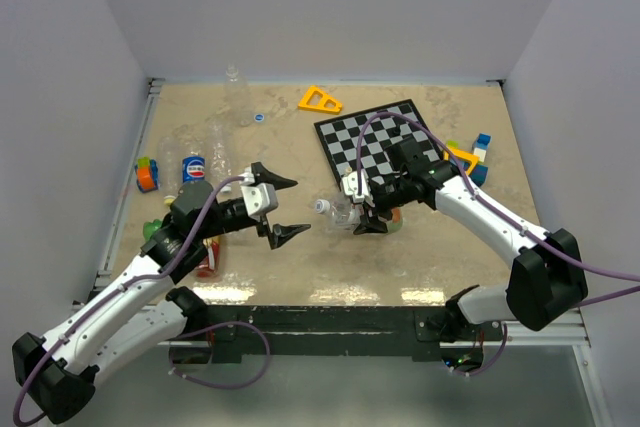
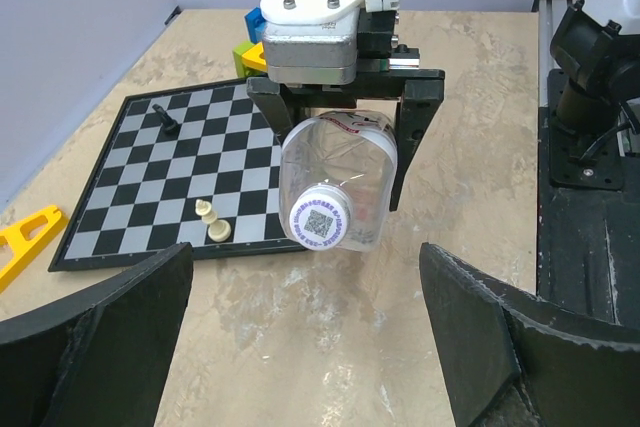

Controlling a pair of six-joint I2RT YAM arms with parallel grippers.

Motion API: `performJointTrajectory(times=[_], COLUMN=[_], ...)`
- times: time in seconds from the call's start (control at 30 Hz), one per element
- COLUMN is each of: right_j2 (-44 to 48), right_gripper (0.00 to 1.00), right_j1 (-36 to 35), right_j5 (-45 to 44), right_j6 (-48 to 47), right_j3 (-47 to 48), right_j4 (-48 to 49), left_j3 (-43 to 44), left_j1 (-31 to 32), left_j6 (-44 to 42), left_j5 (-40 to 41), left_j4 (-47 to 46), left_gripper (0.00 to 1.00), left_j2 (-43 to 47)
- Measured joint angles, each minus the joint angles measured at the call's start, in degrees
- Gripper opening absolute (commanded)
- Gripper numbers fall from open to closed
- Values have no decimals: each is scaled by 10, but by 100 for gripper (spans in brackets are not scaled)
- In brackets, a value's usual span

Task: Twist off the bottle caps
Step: Unscrew the bottle cap from the plastic bottle.

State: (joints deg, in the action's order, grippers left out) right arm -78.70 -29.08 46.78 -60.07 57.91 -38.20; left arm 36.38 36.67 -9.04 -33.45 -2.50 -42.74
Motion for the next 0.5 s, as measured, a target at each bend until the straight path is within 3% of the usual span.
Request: performJointTrajectory(times=[0.5], right_j2=[0], right_gripper=[9], right_j1=[0], right_j5=[-8], right_j6=[0], right_j3=[0], right_j4=[-1], left_j3=[0], left_j1=[0], left_j6=[-24], left_j5=[-8], left_j4=[-3], left_gripper=[96], left_j2=[-15])
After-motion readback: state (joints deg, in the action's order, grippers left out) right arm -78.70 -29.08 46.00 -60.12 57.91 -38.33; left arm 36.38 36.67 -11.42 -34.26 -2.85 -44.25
